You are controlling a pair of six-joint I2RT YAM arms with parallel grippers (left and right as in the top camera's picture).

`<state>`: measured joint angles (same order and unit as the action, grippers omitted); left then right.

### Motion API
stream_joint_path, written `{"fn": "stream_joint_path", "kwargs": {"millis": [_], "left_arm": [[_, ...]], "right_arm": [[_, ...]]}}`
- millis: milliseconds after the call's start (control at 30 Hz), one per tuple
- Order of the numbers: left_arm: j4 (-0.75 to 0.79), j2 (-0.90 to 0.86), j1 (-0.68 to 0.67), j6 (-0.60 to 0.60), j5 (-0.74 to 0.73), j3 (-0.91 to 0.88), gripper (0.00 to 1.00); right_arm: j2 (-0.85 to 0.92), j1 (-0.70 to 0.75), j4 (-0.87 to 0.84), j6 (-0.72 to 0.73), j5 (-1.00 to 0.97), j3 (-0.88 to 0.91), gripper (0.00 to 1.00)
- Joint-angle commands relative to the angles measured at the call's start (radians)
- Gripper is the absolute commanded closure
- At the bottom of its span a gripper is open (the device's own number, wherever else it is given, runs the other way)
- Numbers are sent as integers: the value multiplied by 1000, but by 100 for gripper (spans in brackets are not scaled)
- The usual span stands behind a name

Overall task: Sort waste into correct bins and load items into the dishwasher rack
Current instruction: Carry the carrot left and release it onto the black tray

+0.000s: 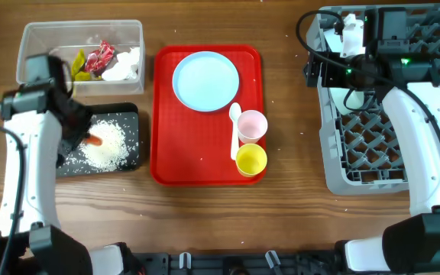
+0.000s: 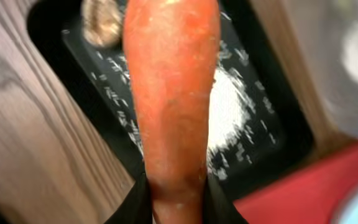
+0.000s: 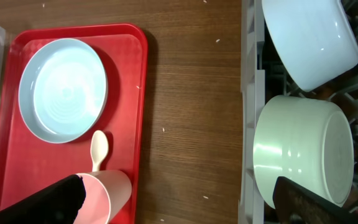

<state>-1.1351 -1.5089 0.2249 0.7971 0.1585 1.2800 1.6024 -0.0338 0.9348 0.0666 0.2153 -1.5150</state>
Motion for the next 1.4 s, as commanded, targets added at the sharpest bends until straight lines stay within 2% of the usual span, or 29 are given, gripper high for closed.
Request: {"fn": "stream_joint_path", "kwargs": {"millis": [0, 133, 300, 567, 667, 1000, 1100, 1167, 1233, 1267, 1333, 1367], "left_arm": [[114, -11, 99, -4, -10, -133, 87], [349, -13, 126, -4, -51, -284, 87], [502, -13, 126, -5, -48, -365, 79], [515, -13, 126, -5, -20, -371, 78], [517, -19, 126, -5, 21, -377, 75], [571, -163, 127, -5, 44, -379, 74], [571, -169, 127, -5, 27, -377, 60], [562, -160, 127, -40, -34, -367, 58], [508, -140, 126, -98, -94, -322, 48], [464, -124, 126, -113, -106, -288, 40], [394, -93, 126, -120, -122, -230, 32], [361, -65, 126, -210, -212, -183, 28]], "right_arm": [[-11, 0, -4, -11, -13, -10, 0], [-11, 0, -2, -11, -13, -10, 0], [-11, 0, 2, -11, -13, -10, 0], [-11, 0, 7, -11, -13, -10, 0], [-11, 0, 9, -11, -13, -10, 0], [-11, 0, 9, -14, -13, -10, 0], [-11, 0, 9, -14, -13, -10, 0], [-11, 0, 8, -14, -13, -10, 0], [-11, 0, 2, -14, -13, -10, 0], [-11, 0, 1, -14, -13, -10, 0], [-11, 0, -5, -14, -11, -10, 0], [-11, 0, -20, -14, 23, -10, 0]]}}
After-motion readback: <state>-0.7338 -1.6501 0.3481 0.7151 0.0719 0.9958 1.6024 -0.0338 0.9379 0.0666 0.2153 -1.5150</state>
